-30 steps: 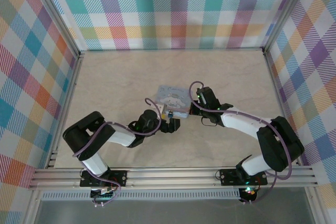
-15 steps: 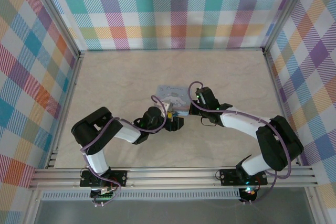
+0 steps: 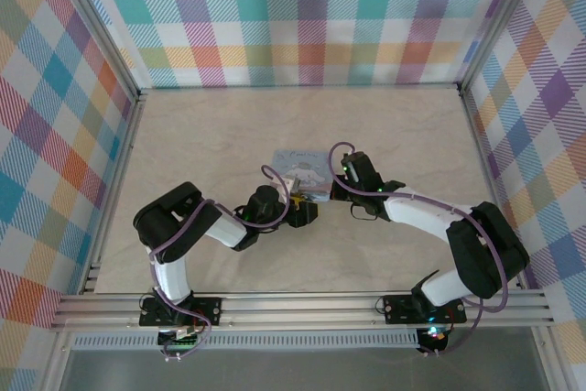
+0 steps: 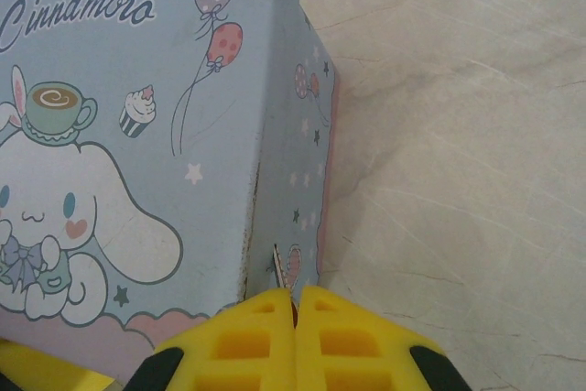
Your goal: Unlock a padlock with a key
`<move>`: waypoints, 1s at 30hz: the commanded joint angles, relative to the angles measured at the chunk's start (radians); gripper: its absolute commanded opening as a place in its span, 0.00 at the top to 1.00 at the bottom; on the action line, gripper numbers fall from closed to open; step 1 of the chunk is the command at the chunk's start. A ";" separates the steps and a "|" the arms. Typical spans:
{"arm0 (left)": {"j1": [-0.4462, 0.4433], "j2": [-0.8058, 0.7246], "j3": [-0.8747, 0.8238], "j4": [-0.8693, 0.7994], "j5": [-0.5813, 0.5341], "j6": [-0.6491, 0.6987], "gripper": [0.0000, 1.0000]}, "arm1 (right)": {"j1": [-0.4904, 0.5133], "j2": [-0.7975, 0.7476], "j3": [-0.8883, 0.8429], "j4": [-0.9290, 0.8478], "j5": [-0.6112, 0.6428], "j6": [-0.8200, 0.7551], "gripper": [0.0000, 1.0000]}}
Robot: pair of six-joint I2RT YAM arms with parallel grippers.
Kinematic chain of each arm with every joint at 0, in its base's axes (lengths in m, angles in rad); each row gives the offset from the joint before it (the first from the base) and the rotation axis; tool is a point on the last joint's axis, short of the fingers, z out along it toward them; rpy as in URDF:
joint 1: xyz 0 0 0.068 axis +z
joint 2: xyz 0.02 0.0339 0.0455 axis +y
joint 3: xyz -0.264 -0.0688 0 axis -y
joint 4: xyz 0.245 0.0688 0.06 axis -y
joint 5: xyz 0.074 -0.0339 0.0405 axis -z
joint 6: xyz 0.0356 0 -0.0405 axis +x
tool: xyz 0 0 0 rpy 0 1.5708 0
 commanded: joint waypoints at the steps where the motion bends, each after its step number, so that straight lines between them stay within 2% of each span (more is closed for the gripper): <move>1: 0.002 0.026 0.007 0.122 0.050 -0.034 0.31 | 0.012 -0.022 0.005 0.038 -0.020 0.012 1.00; 4: 0.001 0.039 0.016 0.128 0.059 -0.041 0.27 | 0.013 -0.022 0.004 0.037 -0.020 0.013 1.00; 8: 0.001 0.042 0.017 0.120 0.037 -0.053 0.29 | 0.015 -0.025 0.007 0.035 -0.017 0.013 1.00; 14: 0.023 0.003 -0.013 0.064 0.043 -0.043 0.45 | 0.015 -0.038 -0.001 0.035 -0.008 0.010 1.00; 19: 0.049 -0.023 -0.016 -0.007 0.077 -0.030 0.64 | 0.014 -0.039 -0.005 0.041 -0.010 0.011 1.00; 30: 0.072 -0.041 0.000 -0.091 0.086 -0.034 0.69 | 0.014 -0.050 -0.013 0.046 -0.008 0.016 1.00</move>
